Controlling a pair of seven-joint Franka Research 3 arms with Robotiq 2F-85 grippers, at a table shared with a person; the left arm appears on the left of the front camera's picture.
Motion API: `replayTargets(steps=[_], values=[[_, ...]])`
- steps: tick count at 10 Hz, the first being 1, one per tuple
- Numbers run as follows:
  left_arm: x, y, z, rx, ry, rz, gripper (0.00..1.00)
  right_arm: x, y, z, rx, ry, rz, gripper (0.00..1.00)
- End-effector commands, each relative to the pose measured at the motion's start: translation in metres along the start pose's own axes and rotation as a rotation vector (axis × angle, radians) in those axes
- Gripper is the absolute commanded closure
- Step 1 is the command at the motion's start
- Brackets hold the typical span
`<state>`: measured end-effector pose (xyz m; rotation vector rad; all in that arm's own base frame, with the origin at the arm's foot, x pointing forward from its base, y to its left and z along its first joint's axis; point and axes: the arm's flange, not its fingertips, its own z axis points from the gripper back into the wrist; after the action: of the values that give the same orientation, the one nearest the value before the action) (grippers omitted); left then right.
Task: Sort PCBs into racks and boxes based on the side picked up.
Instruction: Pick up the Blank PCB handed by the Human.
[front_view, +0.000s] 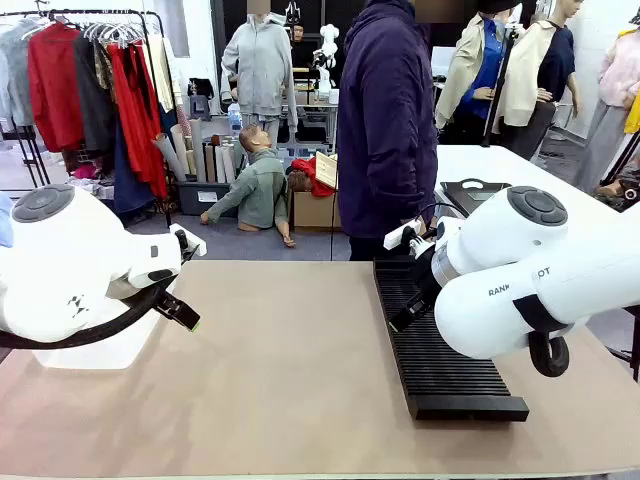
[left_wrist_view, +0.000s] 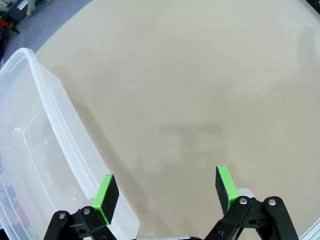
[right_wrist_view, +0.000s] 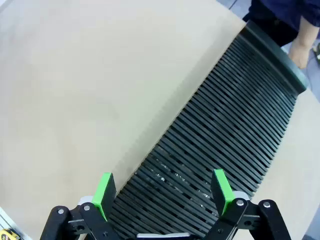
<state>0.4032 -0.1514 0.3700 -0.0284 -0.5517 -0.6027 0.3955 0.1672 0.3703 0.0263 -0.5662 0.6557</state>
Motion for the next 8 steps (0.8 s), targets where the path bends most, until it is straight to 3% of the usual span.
replayTargets(steps=[1, 8], values=[[0.0000, 0.0000, 0.0001, 0.000, 0.000, 0.000, 0.00, 0.0000, 0.0000, 0.0000, 0.000, 0.000, 0.000, 0.00], [0.0000, 0.0000, 0.0001, 0.000, 0.000, 0.000, 0.00, 0.0000, 0.0000, 0.0000, 0.000, 0.000, 0.000, 0.00]])
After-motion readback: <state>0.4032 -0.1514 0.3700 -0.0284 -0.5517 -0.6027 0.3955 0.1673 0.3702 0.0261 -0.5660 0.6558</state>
